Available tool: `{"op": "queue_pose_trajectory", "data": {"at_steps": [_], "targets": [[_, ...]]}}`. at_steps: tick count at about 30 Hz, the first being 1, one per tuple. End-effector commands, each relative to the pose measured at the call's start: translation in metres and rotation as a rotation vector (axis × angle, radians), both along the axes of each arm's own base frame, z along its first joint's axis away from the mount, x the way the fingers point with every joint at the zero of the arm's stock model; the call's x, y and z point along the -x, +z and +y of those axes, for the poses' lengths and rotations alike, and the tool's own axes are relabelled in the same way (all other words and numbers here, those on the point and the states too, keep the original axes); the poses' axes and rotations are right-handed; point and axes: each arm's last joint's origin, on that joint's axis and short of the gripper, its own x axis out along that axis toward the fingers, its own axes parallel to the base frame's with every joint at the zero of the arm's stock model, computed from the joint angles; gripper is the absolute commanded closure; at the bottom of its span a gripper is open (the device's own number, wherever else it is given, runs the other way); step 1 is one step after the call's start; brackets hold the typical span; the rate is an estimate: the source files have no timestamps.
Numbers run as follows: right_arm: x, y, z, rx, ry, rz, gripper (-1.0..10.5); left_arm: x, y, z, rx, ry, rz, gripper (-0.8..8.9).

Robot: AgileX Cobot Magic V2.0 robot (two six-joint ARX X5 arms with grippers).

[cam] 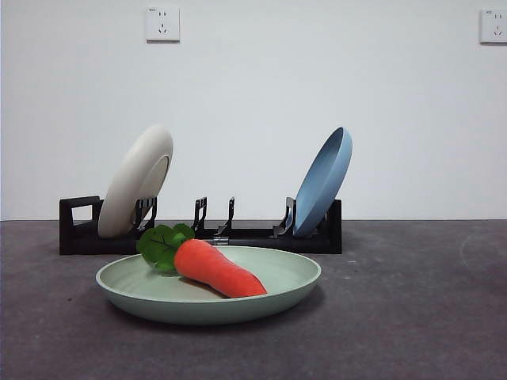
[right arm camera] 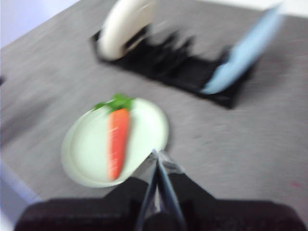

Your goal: Take the green plate from the plate rack,put the plate on the table,take the carrot from the table,put the carrot in the plate

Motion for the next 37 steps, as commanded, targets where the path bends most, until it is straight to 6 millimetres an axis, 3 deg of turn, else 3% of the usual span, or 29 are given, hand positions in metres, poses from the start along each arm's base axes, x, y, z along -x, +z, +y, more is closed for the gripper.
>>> {"op": "queue_pose_trajectory", "data": {"at_steps": [1, 10, 23, 37], "targets": [[0.001, -0.025, -0.014, -0.007, -0.108, -0.061, 9.5, -0.001, -0.004, 0.000, 0.009, 0.004, 0.006, 8.17], [0.008, -0.088, -0.035, -0.099, -0.289, -0.333, 9.5, -0.001, -0.004, 0.000, 0.009, 0.004, 0.006, 8.17], [0.007, -0.177, -0.037, -0.184, -0.358, -0.240, 9.5, -0.001, -0.004, 0.000, 0.009, 0.004, 0.006, 8.17], [0.007, -0.181, -0.037, -0.214, -0.370, -0.219, 9.5, -0.001, -0.004, 0.000, 0.009, 0.003, 0.006, 8.17]]}}
